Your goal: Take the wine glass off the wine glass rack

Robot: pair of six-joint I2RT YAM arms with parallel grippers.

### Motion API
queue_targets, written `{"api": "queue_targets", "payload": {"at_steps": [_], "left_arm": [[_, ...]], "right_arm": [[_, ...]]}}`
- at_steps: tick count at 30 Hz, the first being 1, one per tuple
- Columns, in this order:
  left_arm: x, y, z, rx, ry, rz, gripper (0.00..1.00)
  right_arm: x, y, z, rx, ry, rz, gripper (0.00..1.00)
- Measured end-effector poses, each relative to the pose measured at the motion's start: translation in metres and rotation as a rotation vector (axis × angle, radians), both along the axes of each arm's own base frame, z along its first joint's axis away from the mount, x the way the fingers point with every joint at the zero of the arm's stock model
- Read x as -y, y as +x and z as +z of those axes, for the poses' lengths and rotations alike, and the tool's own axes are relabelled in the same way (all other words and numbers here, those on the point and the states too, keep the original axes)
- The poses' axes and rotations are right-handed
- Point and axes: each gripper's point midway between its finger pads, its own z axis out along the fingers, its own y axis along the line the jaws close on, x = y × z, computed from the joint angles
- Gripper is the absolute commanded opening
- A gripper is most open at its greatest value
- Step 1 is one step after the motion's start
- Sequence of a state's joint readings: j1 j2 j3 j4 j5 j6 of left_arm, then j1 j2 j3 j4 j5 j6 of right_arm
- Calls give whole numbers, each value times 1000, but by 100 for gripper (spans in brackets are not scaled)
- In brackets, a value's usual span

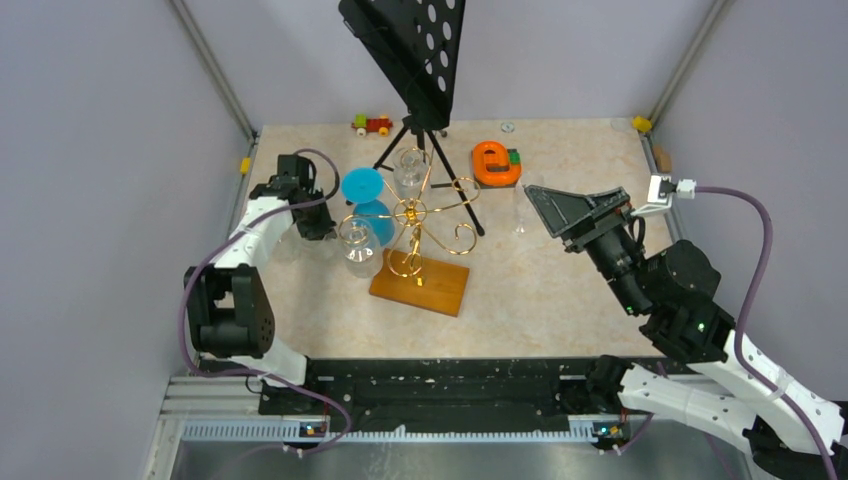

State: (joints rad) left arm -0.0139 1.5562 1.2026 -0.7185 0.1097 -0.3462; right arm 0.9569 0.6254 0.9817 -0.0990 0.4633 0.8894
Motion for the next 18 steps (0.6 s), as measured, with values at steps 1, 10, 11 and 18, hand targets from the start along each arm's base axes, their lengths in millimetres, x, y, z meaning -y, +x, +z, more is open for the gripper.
{"api": "queue_targets", "payload": {"at_steps": [1,10,11,18], "left_arm": [[0,0,-2,-6,3,1,0],[-5,3,-8,-8,24,12,21],[-5,3,-9,-11,26,14,22],[-5,8,-8,7,28,16,32]], "right_arm": [[0,0,0,-1,-1,-1,87],[2,1,-1,-2,-5,-12,87],[2,1,-1,-2,-5,-13,86],[3,2,-1,-8,1,-21,86]]}}
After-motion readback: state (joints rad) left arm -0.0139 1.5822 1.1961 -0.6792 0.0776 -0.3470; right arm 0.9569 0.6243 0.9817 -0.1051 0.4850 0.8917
